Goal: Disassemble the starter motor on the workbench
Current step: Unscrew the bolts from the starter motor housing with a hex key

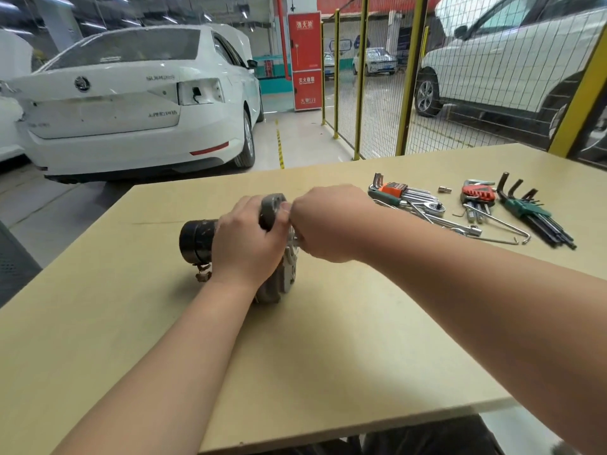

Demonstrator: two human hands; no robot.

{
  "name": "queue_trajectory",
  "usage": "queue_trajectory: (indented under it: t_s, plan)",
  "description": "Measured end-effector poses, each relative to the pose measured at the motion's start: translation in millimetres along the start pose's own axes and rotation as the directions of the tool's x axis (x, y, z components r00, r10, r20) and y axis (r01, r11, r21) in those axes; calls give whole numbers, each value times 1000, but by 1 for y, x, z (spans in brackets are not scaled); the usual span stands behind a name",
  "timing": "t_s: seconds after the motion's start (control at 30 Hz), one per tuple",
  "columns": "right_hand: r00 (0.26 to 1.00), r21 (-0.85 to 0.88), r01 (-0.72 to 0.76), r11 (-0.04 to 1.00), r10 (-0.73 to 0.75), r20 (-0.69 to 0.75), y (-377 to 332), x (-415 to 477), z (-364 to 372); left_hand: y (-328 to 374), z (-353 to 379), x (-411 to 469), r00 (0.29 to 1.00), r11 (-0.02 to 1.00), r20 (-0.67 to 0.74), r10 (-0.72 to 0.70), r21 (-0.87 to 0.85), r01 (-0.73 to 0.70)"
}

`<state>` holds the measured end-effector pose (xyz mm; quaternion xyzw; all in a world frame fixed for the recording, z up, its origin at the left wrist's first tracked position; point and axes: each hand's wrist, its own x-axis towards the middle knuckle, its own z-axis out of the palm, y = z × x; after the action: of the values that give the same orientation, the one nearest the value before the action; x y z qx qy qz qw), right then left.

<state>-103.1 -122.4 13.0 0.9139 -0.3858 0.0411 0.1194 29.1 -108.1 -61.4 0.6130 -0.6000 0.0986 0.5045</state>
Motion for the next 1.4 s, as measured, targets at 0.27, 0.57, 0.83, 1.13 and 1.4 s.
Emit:
queue_trajectory:
  t_s: [0.27, 0.57, 0.83, 1.13, 1.4]
  plan:
    - [1000, 225, 2, 974, 1, -13, 14, 6, 14, 0, 2, 11, 961, 977, 172, -215, 33, 212]
    - [997, 138, 44, 990, -52, 54, 19, 10, 12, -25, -31, -13, 946, 999, 322, -33, 30, 24]
    - [997, -94, 71, 993, -72, -13, 7, 14, 5, -15, -32, -31, 973, 971, 95, 211, 96, -220]
    - [987, 69, 80, 994, -89, 134, 11, 7, 5, -12, -27, -36, 999, 1000, 34, 10, 15, -10]
    - [999, -68, 38, 997, -39, 0, 4, 13, 5, -9, -28, -38, 997, 995, 82, 0, 96, -8]
